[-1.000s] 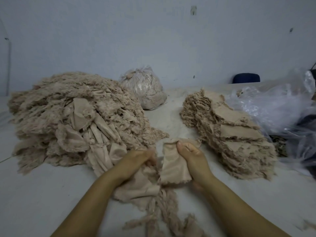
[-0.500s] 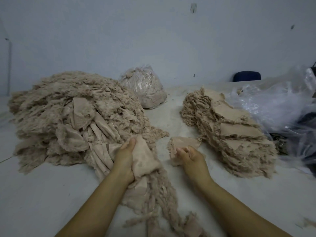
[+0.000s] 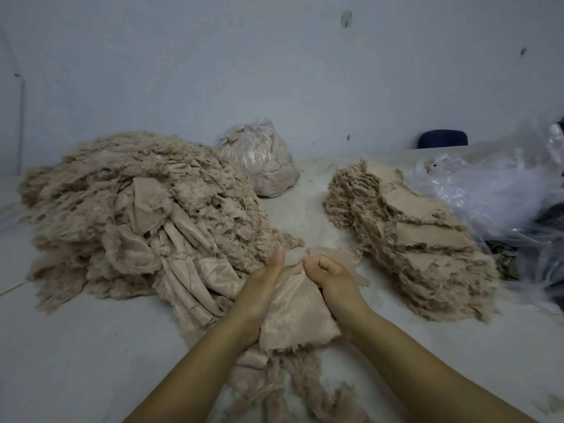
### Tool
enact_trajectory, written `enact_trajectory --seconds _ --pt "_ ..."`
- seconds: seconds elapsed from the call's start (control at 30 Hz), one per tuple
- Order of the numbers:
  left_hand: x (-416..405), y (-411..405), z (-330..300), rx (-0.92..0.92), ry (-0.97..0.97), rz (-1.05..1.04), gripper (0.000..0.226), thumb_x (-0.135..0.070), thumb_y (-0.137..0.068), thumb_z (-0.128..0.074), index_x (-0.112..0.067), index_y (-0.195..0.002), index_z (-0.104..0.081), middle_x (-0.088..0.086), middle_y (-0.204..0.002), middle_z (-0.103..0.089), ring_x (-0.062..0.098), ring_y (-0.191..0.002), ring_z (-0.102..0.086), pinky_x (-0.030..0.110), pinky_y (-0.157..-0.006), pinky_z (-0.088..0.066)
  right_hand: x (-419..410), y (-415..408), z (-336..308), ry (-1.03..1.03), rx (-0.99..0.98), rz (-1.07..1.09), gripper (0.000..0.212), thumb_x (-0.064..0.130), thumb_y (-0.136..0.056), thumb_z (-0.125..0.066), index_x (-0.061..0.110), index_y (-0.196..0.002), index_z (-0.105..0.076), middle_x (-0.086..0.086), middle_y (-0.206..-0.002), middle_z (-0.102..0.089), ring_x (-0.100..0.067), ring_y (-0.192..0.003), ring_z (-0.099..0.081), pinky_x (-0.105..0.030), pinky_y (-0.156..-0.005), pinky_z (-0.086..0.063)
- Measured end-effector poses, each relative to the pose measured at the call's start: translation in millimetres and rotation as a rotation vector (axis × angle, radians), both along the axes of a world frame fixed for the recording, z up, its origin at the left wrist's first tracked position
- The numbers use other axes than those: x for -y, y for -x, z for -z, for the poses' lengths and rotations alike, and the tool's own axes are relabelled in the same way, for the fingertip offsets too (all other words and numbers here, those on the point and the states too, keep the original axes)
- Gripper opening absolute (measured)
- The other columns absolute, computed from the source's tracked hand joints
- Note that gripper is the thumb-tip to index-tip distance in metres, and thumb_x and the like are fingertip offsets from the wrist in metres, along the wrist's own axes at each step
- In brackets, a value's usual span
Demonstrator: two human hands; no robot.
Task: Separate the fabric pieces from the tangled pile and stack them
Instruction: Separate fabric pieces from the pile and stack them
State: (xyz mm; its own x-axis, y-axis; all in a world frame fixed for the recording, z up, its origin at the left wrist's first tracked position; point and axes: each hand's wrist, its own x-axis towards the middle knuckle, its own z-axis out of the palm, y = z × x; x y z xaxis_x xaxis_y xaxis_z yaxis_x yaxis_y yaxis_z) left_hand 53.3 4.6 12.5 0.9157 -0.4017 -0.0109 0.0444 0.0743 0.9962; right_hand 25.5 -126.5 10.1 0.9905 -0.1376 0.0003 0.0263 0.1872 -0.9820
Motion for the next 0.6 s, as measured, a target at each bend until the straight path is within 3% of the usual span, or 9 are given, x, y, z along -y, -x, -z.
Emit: enact_trajectory --seconds 0.07,0.17,0.23,0.33,0.4,0.47,0.53,0.6 --pt "0.2 -1.9 0.9 0.005 0.041 -0.007 0.034 -0.042 -0.091 -0.052 -0.018 -0.098 -0.074 0.01 -0.098 -0.073 0.021 -0.089 -0.07 0.03 -0.074 -0.055 0.0 -1.1 0.5 0.048 -0.005 0.041 0.025 0.021 -0.099 -0.05 0.008 -0.08 -0.057 -0.01 -0.071 -0.059 -0.017 -0.061 -0.057 -0.029 -0.059 -0.048" --pt "0.2 -2.6 3.8 0.008 0.08 -0.086 0.03 -0.025 -0.095 -0.051 -0.016 -0.082 -0.076 0.01 -0.085 -0.074 0.019 -0.074 -0.071 0.024 -0.059 -0.054 -4.5 -2.8 3.5 0.169 -0.01 0.056 0.039 0.036 -0.099 -0.049 -0.001 -0.091 -0.057 -0.023 -0.086 -0.062 -0.032 -0.077 -0.062 -0.043 -0.078 -0.052" --pt "0.6 -2.7 4.8 0.039 0.054 -0.113 0.035 -0.031 -0.096 -0.049 -0.017 -0.078 -0.076 0.007 -0.081 -0.074 0.016 -0.073 -0.071 0.02 -0.056 -0.052 -9.8 -1.6 6.3 0.248 -0.012 0.024 0.049 0.045 -0.095 -0.053 -0.004 -0.091 -0.055 -0.028 -0.088 -0.059 -0.037 -0.079 -0.06 -0.047 -0.079 -0.051" --pt "0.1 -0.7 3.9 0.092 -0.058 -0.084 0.047 -0.049 -0.094 -0.04 -0.024 -0.076 -0.075 -0.003 -0.076 -0.074 0.008 -0.072 -0.07 0.015 -0.056 -0.05 -10.4 -8.7 10.1 0.263 0.047 0.112 0.033 0.03 -0.098 -0.052 -0.001 -0.088 -0.053 -0.027 -0.085 -0.059 -0.025 -0.076 -0.054 -0.05 -0.078 -0.05" --pt "1.9 0.1 6.7 0.097 -0.102 0.041 0.048 -0.051 -0.093 -0.042 -0.018 -0.082 -0.075 0.0 -0.08 -0.073 0.013 -0.076 -0.069 0.019 -0.062 -0.052 -3.3 -17.0 7.5 0.241 0.091 0.212 0.027 0.026 -0.097 -0.053 0.004 -0.082 -0.056 -0.016 -0.075 -0.058 -0.021 -0.071 -0.052 -0.039 -0.069 -0.047" --pt "2.2 -0.2 10.6 0.101 -0.118 0.05 0.042 -0.044 -0.089 -0.052 -0.004 -0.078 -0.063 0.011 -0.068 -0.061 0.023 -0.06 -0.055 0.023 -0.052 -0.042 6.7 -26.5 1.4 0.311 0.133 0.298 0.027 0.026 -0.095 -0.056 0.009 -0.075 -0.059 -0.007 -0.069 -0.059 -0.017 -0.066 -0.053 -0.032 -0.065 -0.043" --pt "-0.1 -3.9 12.4 0.065 -0.11 -0.036 0.038 -0.036 -0.092 -0.053 -0.009 -0.065 -0.054 0.006 -0.047 -0.044 0.013 -0.039 -0.035 0.016 -0.039 -0.023 19.6 -35.6 -3.2 0.409 0.154 0.374 0.027 0.027 -0.094 -0.058 0.016 -0.069 -0.058 -0.001 -0.064 -0.058 -0.013 -0.063 -0.051 -0.029 -0.064 -0.041" --pt "-3.9 -9.4 11.2 0.042 -0.084 -0.089 0.04 -0.034 -0.093 -0.051 -0.013 -0.059 -0.051 -0.001 -0.036 -0.033 0.009 -0.029 -0.021 0.012 -0.036 -0.014 34.4 -44.7 -6.4 0.433 0.162 0.44 0.028 0.026 -0.094 -0.058 0.01 -0.071 -0.058 0.0 -0.064 -0.054 -0.011 -0.059 -0.047 -0.028 -0.06 -0.037"
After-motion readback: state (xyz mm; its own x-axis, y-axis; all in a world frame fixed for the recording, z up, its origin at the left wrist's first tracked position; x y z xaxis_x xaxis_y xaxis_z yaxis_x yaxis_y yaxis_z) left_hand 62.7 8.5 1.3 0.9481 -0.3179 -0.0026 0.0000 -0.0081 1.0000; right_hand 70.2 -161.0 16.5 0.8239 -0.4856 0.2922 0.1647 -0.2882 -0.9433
